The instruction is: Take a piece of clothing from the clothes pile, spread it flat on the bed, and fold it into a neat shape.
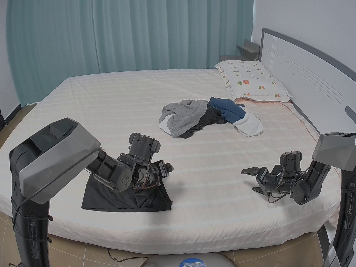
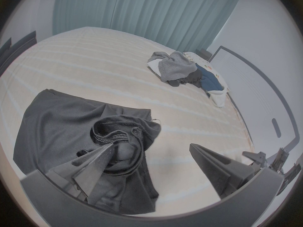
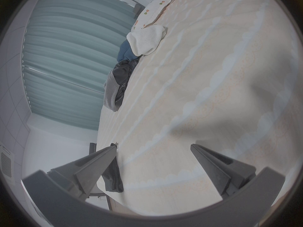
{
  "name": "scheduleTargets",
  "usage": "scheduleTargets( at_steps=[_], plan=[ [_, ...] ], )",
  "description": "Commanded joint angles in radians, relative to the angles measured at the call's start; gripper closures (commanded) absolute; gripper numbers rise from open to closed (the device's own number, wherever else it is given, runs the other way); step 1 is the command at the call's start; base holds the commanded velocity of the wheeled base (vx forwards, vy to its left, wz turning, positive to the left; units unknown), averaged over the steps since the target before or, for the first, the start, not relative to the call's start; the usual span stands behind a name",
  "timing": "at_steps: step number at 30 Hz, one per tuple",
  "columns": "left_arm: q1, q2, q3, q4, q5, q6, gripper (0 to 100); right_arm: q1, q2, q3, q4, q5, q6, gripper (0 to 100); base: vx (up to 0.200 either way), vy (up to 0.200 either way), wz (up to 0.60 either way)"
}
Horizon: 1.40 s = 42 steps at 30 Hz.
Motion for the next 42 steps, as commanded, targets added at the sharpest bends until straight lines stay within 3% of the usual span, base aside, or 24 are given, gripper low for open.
scheduleTargets(
  at_steps=[1,6,14,20,22,27,42],
  plan=[
    [0.014,-0.096,0.053,-0.001,-0.004,-0.039,0,0.000,0.001,0.004,0.000,0.000,-0.008,0,0.000,0.000,0.00],
    [0.041,-0.185,0.100,-0.001,-0.035,-0.099,0,0.000,0.001,0.006,0.000,0.000,-0.008,0,0.000,0.000,0.00],
    [0.176,-0.234,0.203,-0.012,-0.128,-0.166,0,0.000,0.001,0.007,0.000,0.000,-0.008,0,0.000,0.000,0.00],
    [0.284,-0.238,0.246,-0.020,-0.275,-0.260,0,0.000,0.001,0.007,-0.002,0.000,-0.008,0,0.000,0.000,0.00],
    [0.319,-0.252,0.277,-0.021,-0.366,-0.271,0,0.000,0.001,0.007,0.000,0.000,-0.009,0,0.000,0.100,0.00],
    [0.380,-0.240,0.298,-0.067,-0.443,-0.272,0,0.000,0.001,0.009,0.000,0.000,-0.009,0,0.000,0.200,0.00],
    [0.448,-0.132,0.300,-0.127,-0.499,-0.274,0,0.002,0.003,0.007,0.000,-0.006,-0.021,0,0.000,0.200,0.00]
  ],
)
